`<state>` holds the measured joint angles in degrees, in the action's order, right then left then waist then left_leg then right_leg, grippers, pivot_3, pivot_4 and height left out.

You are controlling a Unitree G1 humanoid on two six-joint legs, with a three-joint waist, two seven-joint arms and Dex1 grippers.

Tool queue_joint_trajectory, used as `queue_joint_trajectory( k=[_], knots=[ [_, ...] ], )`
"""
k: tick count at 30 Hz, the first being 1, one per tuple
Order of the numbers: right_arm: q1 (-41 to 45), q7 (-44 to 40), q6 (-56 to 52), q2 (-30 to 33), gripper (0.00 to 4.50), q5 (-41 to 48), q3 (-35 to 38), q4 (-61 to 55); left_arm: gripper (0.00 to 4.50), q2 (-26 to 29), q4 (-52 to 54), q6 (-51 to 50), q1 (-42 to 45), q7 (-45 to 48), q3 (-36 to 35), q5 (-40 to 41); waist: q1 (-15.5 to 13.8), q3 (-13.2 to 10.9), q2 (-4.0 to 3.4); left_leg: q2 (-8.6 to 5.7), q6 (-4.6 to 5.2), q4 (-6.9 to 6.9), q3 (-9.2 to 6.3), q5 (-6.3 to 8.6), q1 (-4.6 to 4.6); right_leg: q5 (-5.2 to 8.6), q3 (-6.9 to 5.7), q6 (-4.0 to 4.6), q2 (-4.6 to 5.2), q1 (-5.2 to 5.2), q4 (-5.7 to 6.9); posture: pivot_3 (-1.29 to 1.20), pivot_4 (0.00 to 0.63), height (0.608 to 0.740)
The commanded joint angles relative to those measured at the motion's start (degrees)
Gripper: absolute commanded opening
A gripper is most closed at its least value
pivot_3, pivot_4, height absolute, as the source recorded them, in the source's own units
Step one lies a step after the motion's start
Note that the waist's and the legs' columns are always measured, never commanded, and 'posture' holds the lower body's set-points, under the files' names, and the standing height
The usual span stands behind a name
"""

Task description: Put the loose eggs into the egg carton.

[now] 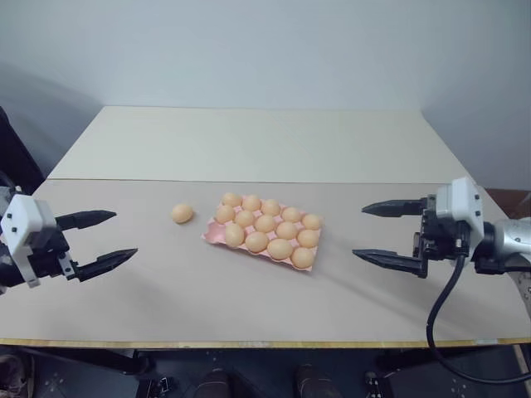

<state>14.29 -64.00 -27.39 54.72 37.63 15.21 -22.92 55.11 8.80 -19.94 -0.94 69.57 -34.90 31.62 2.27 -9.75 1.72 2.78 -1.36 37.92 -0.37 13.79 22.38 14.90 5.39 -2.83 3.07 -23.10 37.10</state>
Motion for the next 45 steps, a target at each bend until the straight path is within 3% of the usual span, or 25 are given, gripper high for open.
queue_joint_trajectory(
  k=[1,8,12,17,28,37,40,45],
  knots=[
    [0.16,0.24,-0.36,0.97,4.50,1.83,2.96,-2.02,4.48,0.89,0.57,0.03,1.31,-0.84,0.11,0.74,0.04,0.00,0.00,0.00,0.00,0.00,0.00,0.00,0.02,0.00,0.00,0.00,0.00,-0.02,0.00,0.00,0.150,0.740],
    [0.44,1.29,-1.08,0.75,4.50,2.28,2.70,-3.47,4.48,0.55,-5.60,0.63,8.30,-3.56,6.21,-1.77,-0.03,0.00,0.00,0.00,0.00,0.00,0.01,0.00,-0.04,0.00,0.01,0.01,-0.01,0.02,0.02,0.00,0.150,0.740],
    [1.35,1.59,-1.23,0.65,4.50,2.44,2.19,-3.85,4.48,-3.75,-16.97,2.82,21.95,-10.23,16.79,-9.22,-0.89,0.01,0.01,-0.06,0.00,0.00,-0.01,0.00,-0.06,-0.01,-0.01,0.00,0.00,0.08,0.01,0.00,0.150,0.740],
    [1.45,1.95,-1.46,0.83,4.50,3.06,2.71,-4.87,4.48,-8.76,-32.85,7.31,33.84,-12.14,23.89,-15.18,-1.22,0.03,0.04,-0.07,0.01,0.01,-0.01,0.00,0.11,-0.02,0.00,0.00,0.00,-0.07,0.00,0.00,0.150,0.740],
    [-0.06,4.08,-1.75,0.45,4.50,3.89,4.14,-7.60,4.48,-17.60,-64.64,20.12,50.04,-12.88,32.07,-25.18,-1.45,0.03,0.06,-0.10,0.02,0.03,-0.04,-0.01,0.12,-0.02,-0.02,0.00,0.00,-0.03,0.01,0.00,0.150,0.740],
    [-1.31,4.81,-2.24,1.16,4.50,5.20,5.66,-9.21,4.48,-22.07,-78.58,24.78,57.04,-18.82,33.98,-30.96,-1.34,0.04,0.08,-0.14,0.02,0.07,-0.11,-0.01,0.21,-0.04,-0.04,-0.03,0.00,-0.06,0.04,0.00,0.150,0.740],
    [-1.48,5.03,-2.22,1.28,4.50,5.22,5.80,-9.37,3.82,-22.65,-80.32,24.66,58.02,-20.13,34.04,-32.19,-1.38,0.04,0.08,-0.14,0.02,0.07,-0.11,-0.01,0.19,-0.04,-0.04,-0.04,0.01,-0.04,0.03,0.00,0.150,0.740],
    [-2.00,5.17,-2.31,1.38,4.50,5.43,6.46,-9.45,2.13,-22.36,-80.78,25.14,58.18,-20.09,33.44,-32.76,-1.28,0.04,0.08,-0.14,0.02,0.07,-0.11,-0.01,0.17,-0.04,-0.04,-0.04,0.01,-0.04,0.05,0.00,0.150,0.740]
  ],
)
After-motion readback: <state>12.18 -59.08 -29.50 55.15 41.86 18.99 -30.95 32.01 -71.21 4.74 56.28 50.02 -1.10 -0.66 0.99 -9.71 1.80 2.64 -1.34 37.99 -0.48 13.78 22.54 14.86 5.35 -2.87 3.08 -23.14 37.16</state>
